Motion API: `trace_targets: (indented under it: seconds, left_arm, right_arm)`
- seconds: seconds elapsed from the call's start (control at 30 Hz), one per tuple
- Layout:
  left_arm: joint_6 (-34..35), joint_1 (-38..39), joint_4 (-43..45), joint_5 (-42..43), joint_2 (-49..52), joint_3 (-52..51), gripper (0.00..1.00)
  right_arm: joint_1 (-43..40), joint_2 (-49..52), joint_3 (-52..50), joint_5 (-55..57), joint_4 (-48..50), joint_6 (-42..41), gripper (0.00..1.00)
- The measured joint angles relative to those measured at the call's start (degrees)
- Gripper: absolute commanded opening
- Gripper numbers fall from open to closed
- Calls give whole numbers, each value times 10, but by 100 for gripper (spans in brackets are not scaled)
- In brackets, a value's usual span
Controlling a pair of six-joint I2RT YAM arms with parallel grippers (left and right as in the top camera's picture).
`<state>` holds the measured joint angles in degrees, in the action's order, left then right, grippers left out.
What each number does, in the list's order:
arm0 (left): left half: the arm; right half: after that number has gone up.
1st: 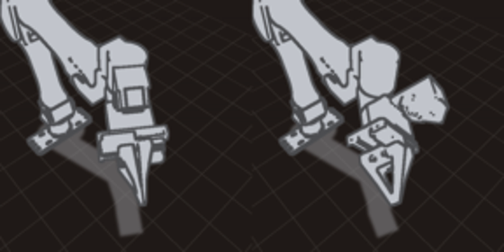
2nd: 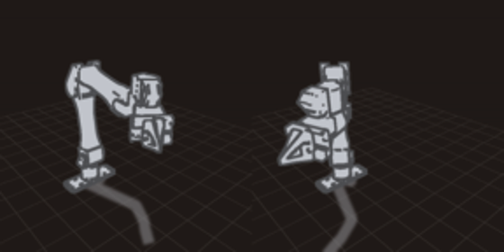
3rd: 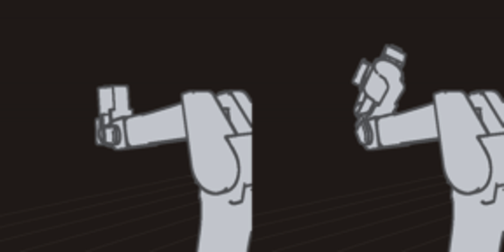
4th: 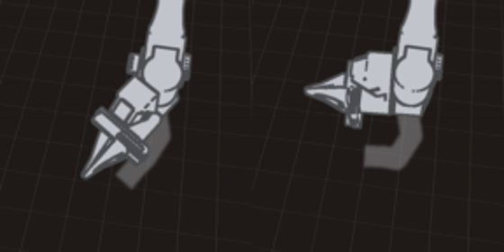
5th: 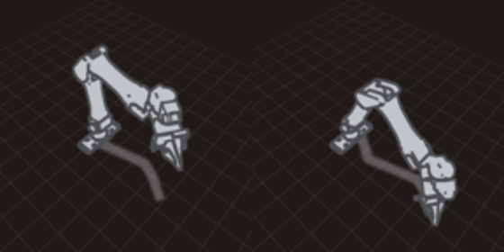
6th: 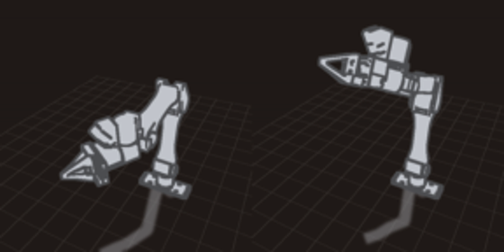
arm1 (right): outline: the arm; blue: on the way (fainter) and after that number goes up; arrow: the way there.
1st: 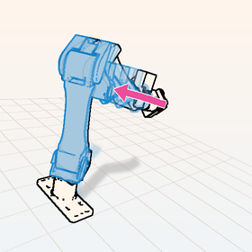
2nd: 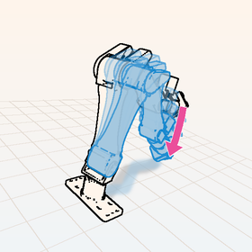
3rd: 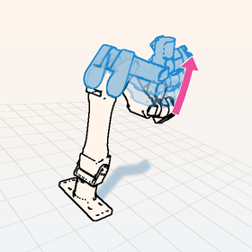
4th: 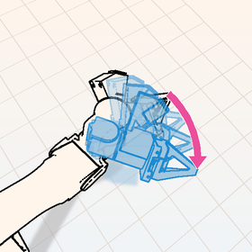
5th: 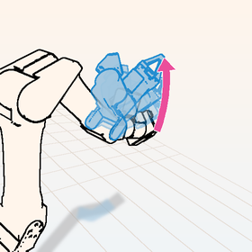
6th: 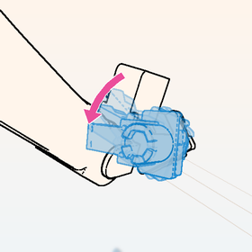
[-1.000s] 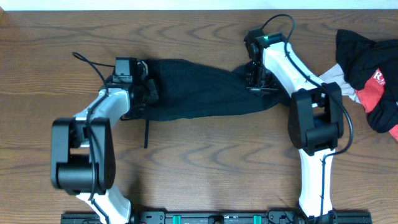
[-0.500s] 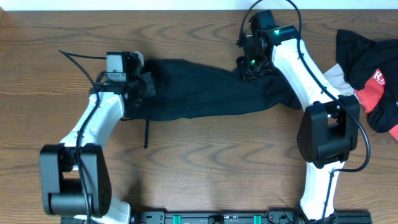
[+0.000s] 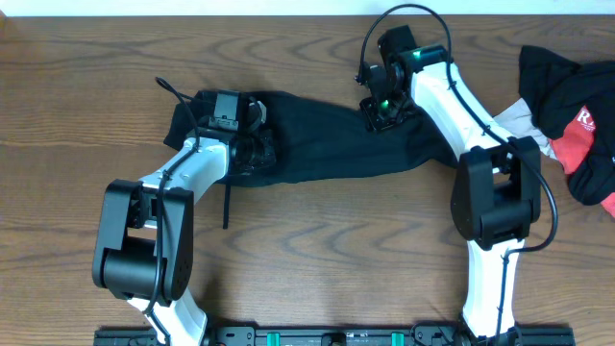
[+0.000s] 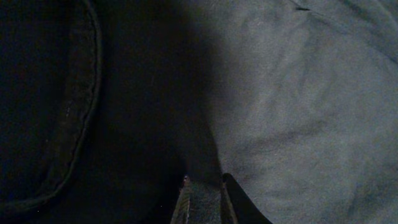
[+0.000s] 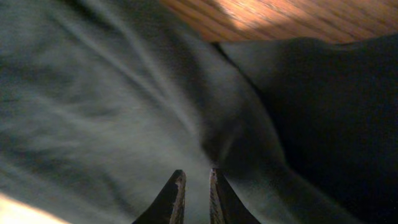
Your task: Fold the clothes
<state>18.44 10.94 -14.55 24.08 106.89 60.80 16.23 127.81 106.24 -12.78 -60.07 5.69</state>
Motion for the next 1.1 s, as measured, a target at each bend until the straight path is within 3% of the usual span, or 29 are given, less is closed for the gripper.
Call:
trace_targets:
  seconds: [0.5,0.9,1.1]
  left_arm:
    - [9,0,-20,-9,1,0,19]
    - [6,0,-32,-29,1,0,19]
    - [-1,1,-32,-36,1,0,19]
  right_arm:
    - [-76,53,0,52,33,4,18]
    - [-113,53,5,299,91,-66,26]
    - [-108,53,14,320,80,-78,31]
